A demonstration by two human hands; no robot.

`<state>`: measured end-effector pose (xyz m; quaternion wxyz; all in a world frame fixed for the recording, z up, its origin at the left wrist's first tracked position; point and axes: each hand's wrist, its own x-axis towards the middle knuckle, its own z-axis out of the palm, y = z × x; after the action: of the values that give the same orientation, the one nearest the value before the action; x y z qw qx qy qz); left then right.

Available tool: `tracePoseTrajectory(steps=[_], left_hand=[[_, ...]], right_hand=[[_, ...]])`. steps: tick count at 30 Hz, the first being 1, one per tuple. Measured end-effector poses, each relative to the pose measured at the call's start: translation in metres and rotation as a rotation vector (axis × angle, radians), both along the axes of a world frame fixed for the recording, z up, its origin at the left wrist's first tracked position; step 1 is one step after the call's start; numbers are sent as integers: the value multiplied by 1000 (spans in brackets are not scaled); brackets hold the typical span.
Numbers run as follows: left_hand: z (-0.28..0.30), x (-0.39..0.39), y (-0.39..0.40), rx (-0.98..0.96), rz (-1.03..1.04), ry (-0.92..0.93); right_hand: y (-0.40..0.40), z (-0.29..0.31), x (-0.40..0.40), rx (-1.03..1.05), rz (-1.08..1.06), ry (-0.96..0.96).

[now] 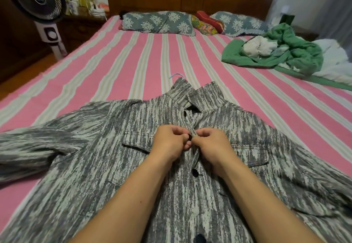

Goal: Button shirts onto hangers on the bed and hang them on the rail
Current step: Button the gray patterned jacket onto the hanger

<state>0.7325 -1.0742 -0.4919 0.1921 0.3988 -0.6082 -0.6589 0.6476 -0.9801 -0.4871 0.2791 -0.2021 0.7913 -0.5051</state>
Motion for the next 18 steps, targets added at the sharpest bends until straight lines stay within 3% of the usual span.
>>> tracePoseTrajectory(steps=[12,18], left_hand=[[1,5,-8,-79,-98,-42],[4,7,-7,-93,-125,-57]], right_hand=[[5,7,-16,28,108,-182],[5,12,-20,95,144,-165]])
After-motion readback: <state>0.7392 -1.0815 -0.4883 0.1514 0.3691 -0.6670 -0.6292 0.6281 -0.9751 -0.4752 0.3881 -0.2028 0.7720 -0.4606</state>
